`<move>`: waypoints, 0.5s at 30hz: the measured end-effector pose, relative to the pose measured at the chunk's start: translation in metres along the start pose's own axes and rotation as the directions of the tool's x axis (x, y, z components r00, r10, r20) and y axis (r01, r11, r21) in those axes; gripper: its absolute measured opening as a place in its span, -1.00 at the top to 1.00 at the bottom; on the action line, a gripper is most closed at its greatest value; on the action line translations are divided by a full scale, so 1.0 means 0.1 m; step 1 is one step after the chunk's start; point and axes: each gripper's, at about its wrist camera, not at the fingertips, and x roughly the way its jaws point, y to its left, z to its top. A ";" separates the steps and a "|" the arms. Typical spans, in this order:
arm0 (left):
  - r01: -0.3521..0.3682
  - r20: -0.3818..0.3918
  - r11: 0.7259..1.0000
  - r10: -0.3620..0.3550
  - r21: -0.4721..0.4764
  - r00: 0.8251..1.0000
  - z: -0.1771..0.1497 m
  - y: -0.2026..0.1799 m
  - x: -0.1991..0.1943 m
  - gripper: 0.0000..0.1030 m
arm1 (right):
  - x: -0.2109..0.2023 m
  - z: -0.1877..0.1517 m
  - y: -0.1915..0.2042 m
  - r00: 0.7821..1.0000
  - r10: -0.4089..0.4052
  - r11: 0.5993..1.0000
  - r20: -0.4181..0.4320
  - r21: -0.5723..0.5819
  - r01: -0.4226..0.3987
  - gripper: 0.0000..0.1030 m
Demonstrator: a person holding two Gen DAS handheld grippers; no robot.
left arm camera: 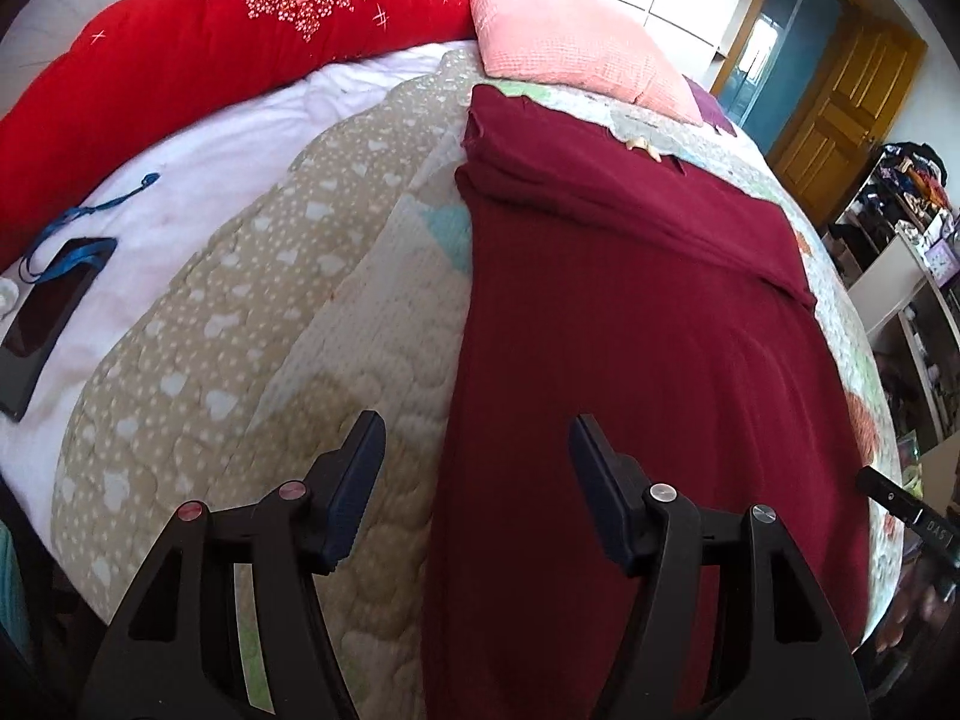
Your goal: Fold small clothes
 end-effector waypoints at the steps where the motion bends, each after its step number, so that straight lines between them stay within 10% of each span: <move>1: -0.005 -0.003 1.000 0.005 0.004 1.000 -0.01 0.01 0.00 -0.24 | 0.02 -0.03 -0.01 1.000 0.027 0.999 -0.009 0.019 -0.027 0.06; 8: -0.016 -0.044 1.000 0.016 0.009 0.999 -0.13 0.02 0.09 -0.24 | 0.05 -0.23 0.01 0.996 0.085 0.996 -0.022 0.027 -0.084 0.05; 12: -0.041 -0.050 0.998 0.044 0.048 0.998 -0.20 -0.03 0.13 -0.24 | 0.11 -0.28 0.07 0.992 0.127 0.992 -0.027 -0.006 -0.127 0.64; 15: -0.036 -0.056 0.998 0.039 0.056 0.998 -0.22 -0.03 0.10 -0.24 | 0.04 -0.28 0.14 0.998 0.070 0.995 -0.011 -0.064 -0.070 0.71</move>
